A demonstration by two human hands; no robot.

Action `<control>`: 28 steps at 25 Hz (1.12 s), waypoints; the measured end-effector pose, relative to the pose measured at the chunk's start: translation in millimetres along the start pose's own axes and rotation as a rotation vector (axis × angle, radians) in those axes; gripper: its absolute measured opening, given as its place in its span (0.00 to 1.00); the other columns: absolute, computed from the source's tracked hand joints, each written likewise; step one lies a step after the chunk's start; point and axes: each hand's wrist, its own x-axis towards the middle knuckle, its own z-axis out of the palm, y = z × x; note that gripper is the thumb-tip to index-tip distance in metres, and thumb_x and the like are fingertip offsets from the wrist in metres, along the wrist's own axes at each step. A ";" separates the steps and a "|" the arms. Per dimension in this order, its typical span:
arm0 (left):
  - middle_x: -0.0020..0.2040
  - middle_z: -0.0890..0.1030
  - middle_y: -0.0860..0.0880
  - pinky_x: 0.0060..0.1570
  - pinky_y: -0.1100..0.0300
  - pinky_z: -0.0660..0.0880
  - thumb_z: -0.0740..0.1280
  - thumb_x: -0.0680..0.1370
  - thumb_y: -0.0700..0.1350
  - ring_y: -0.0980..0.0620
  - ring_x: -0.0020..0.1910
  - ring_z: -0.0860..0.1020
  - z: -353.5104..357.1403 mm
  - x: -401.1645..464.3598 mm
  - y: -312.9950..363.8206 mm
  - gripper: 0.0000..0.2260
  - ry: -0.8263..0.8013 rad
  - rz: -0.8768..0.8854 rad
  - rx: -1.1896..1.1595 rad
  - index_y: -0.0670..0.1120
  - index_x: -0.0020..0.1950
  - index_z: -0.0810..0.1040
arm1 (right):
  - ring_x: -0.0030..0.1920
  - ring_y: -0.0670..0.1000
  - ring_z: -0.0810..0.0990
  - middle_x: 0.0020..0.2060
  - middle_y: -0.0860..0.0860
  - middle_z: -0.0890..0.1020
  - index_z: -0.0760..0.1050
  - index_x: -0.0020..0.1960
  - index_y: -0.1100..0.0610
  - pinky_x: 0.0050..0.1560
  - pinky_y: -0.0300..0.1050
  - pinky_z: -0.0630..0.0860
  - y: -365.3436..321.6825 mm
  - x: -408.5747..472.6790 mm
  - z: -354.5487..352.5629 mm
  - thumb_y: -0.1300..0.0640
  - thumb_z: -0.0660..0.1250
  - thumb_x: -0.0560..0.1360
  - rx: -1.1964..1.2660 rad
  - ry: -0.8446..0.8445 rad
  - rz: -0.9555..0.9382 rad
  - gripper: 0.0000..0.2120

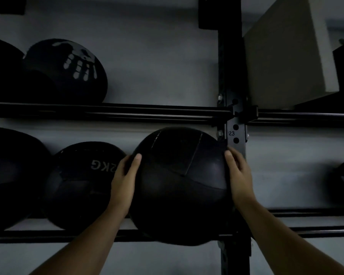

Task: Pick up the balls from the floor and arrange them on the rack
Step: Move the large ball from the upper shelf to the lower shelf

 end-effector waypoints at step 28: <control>0.85 0.62 0.52 0.81 0.39 0.62 0.65 0.79 0.68 0.45 0.84 0.60 26.0 42.2 8.1 0.34 -0.243 -0.013 0.356 0.60 0.83 0.63 | 0.84 0.64 0.55 0.84 0.54 0.58 0.57 0.83 0.36 0.81 0.70 0.57 -3.9 22.6 25.6 0.29 0.60 0.78 -0.468 -0.322 0.052 0.36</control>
